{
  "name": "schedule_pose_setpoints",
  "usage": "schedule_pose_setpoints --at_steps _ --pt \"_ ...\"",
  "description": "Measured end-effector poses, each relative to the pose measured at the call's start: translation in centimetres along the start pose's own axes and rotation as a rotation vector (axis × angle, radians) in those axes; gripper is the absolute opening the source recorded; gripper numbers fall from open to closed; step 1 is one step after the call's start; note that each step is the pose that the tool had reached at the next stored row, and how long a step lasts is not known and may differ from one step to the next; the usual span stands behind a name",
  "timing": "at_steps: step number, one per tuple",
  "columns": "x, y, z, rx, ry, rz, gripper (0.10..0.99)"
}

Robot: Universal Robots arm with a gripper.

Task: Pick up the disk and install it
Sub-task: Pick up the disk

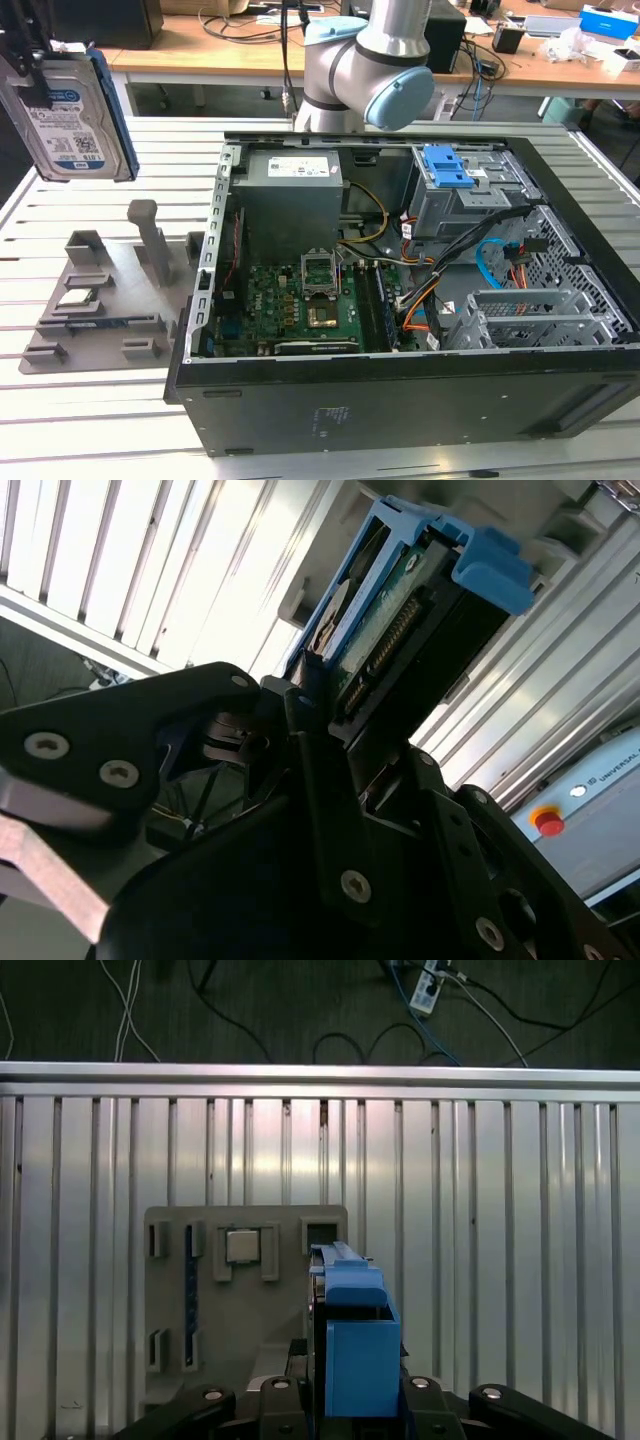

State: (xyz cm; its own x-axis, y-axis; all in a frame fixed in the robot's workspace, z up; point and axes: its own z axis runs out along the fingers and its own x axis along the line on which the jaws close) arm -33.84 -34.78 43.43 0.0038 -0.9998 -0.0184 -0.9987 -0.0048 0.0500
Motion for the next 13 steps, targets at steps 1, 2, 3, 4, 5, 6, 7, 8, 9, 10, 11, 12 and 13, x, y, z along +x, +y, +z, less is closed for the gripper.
schedule_pose_setpoints --at_steps 1,2,3,4,5,6,7,8,9,10,11,12,13 --pt "0.00 0.00 -0.21 0.000 0.0001 0.000 0.365" --pt "-0.01 0.00 -0.34 0.000 0.0000 0.000 0.365" --pt "-0.01 0.00 -0.50 0.000 0.0000 0.000 0.365" --pt "-0.01 0.00 -0.65 0.000 0.0000 0.000 0.365" --pt "-0.02 0.00 -0.82 0.000 0.0001 0.000 0.365" --pt "-0.02 0.00 -0.97 0.000 0.0000 0.000 0.365" --pt "-0.02 0.00 -1.14 0.000 0.0000 0.000 0.365" --pt "-0.03 0.00 -1.28 -0.001 0.0000 0.000 0.365" --pt "-0.03 0.00 -1.46 -0.001 0.0000 0.000 0.365" --pt "-0.03 0.00 -1.60 -0.001 0.0000 0.000 0.365" --pt "-0.04 0.00 -1.85 -0.001 0.0001 0.000 0.365" --pt "-0.04 0.00 -1.99 -0.001 0.0000 0.000 0.365" --pt "-0.05 0.00 -2.20 -0.001 0.0000 0.000 0.365"
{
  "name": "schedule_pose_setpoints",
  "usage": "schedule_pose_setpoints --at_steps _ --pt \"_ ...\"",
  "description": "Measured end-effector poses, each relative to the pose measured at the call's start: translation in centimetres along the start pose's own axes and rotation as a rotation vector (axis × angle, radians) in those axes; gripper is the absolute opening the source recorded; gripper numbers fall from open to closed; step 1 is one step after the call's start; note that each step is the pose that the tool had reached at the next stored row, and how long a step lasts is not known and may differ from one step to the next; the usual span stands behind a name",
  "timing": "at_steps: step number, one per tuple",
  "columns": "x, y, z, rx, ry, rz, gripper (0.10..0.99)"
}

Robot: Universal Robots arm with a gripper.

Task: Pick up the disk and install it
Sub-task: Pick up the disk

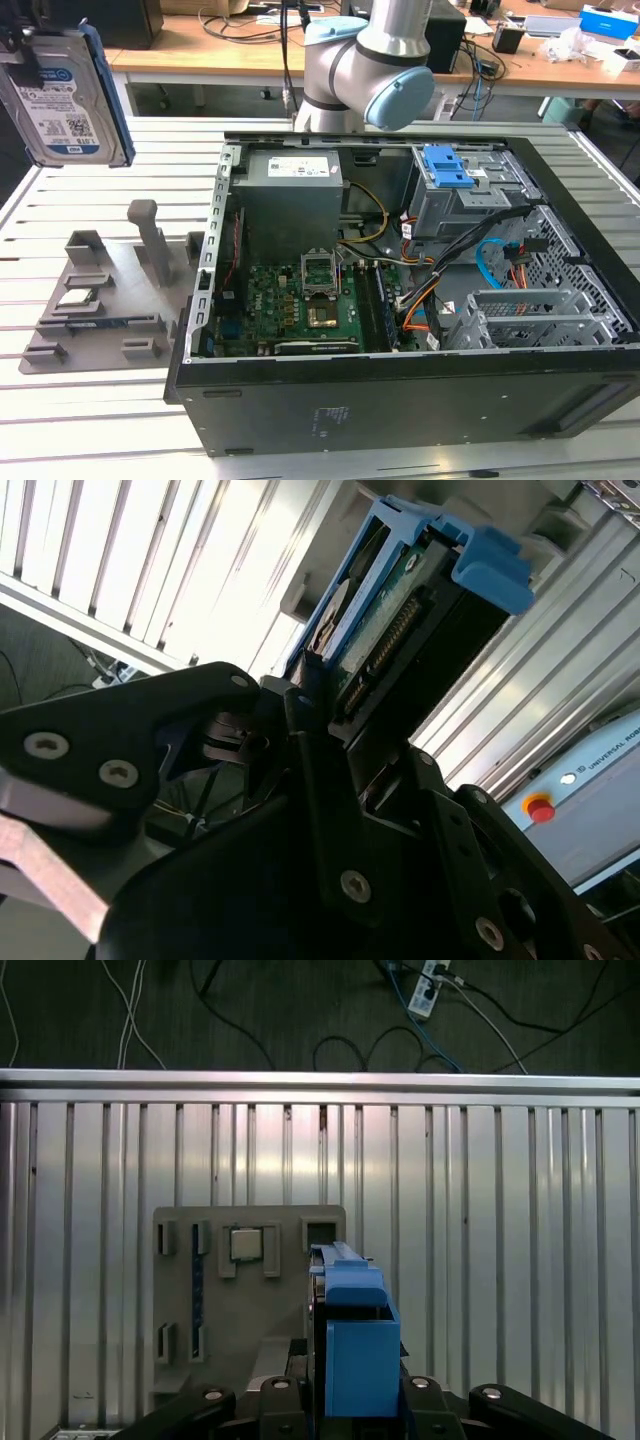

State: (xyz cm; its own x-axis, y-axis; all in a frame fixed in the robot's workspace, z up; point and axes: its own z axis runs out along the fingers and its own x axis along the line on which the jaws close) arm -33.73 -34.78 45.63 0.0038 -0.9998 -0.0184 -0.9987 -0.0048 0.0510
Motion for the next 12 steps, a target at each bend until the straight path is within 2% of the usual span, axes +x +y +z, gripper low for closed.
schedule_pose_setpoints --at_steps 12 --pt "-0.07 0.01 -2.34 -0.001 0.0000 0.000 0.365"
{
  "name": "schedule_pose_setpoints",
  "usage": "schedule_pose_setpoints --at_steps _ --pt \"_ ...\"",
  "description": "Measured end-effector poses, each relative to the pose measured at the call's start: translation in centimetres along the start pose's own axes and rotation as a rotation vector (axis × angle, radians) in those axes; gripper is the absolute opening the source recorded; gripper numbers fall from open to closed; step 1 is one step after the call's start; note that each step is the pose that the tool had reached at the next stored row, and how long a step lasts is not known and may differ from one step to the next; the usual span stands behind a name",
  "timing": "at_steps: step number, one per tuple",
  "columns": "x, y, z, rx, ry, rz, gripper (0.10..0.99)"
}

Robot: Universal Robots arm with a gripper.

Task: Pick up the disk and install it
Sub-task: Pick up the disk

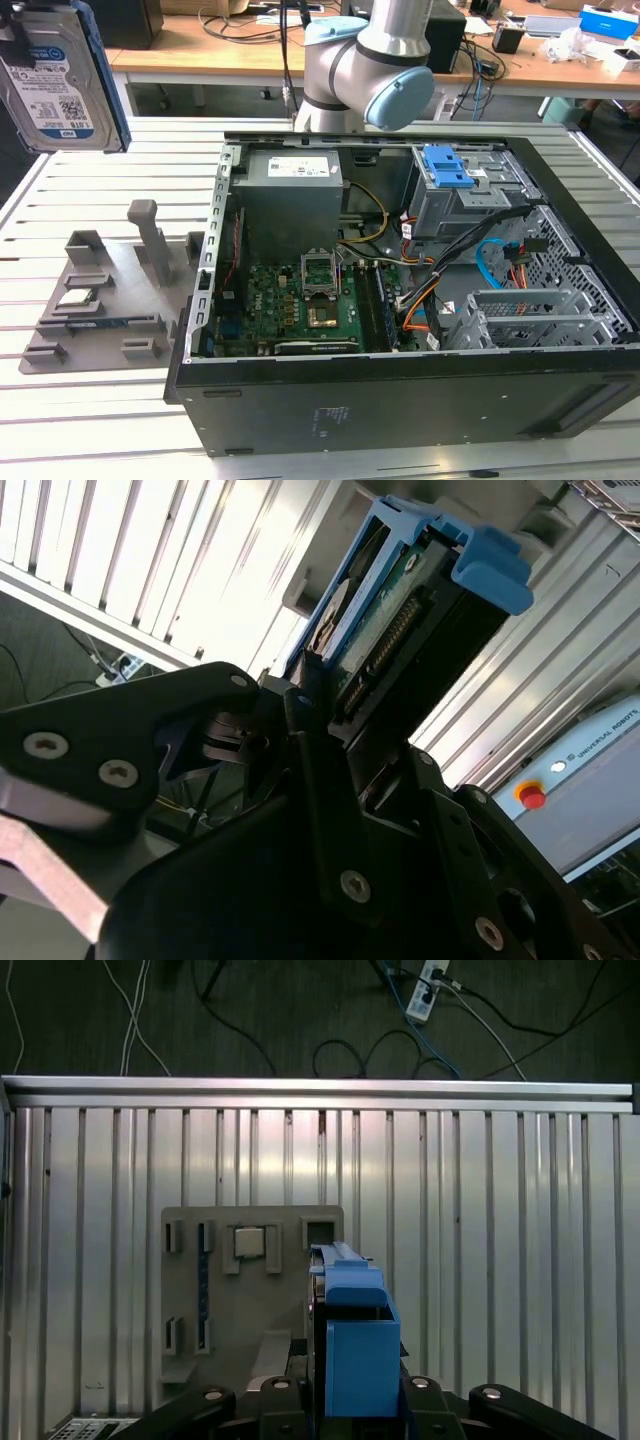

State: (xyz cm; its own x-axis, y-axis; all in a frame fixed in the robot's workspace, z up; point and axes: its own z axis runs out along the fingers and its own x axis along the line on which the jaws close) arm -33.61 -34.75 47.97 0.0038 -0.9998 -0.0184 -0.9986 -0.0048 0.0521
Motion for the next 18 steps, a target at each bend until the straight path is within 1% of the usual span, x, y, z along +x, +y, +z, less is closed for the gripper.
schedule_pose_setpoints --at_steps 1,5,7,13,14,15,18 --pt "-0.01 0.00 -0.36 0.000 0.0000 0.000 0.365" --pt "-0.03 0.00 -1.07 0.000 0.0000 0.000 0.365" --pt "-0.04 0.02 -1.62 -0.001 0.0000 0.000 0.365" --pt "-0.05 0.06 -2.42 -0.001 0.0001 0.000 0.365" --pt "-0.06 0.08 -2.84 -0.001 0.0000 0.000 0.365" --pt "-0.06 0.09 -3.06 -0.001 0.0000 0.000 0.365" --pt "-0.07 0.11 -3.45 -0.001 0.0000 0.000 0.365"
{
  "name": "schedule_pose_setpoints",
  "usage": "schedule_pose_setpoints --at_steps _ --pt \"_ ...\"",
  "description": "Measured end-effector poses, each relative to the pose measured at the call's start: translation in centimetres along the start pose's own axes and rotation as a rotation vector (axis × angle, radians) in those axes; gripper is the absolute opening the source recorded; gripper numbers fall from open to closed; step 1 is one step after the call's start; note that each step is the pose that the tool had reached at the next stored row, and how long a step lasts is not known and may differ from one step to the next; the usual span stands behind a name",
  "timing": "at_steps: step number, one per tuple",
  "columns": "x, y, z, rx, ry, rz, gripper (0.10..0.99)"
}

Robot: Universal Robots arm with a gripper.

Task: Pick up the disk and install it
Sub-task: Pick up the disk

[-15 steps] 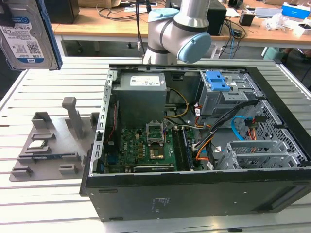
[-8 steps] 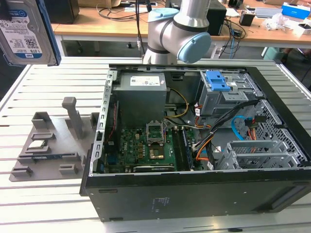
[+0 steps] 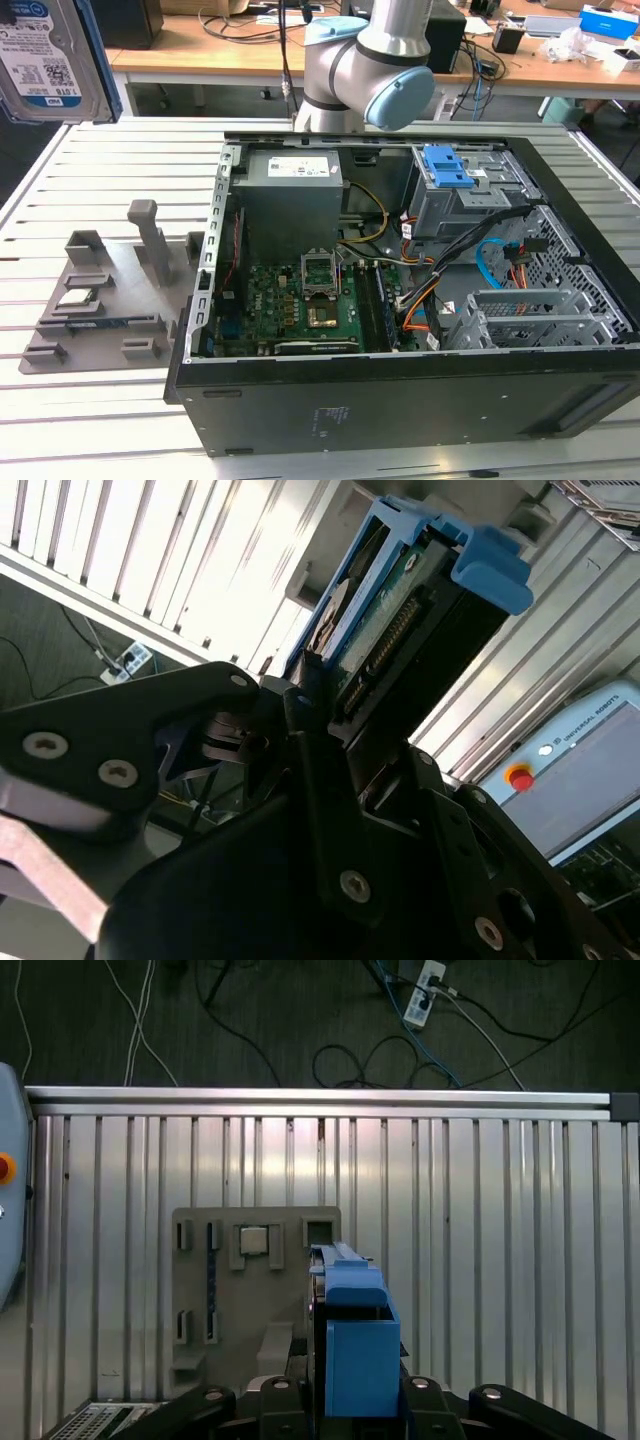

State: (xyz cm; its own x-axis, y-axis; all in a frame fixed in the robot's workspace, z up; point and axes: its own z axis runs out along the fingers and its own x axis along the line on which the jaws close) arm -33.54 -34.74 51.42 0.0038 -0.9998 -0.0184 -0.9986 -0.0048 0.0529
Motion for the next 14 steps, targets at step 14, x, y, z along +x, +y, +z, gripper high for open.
schedule_pose_setpoints --at_steps 14 --pt "0.01 -1.93 -0.20 0.000 0.0004 0.000 0.365"
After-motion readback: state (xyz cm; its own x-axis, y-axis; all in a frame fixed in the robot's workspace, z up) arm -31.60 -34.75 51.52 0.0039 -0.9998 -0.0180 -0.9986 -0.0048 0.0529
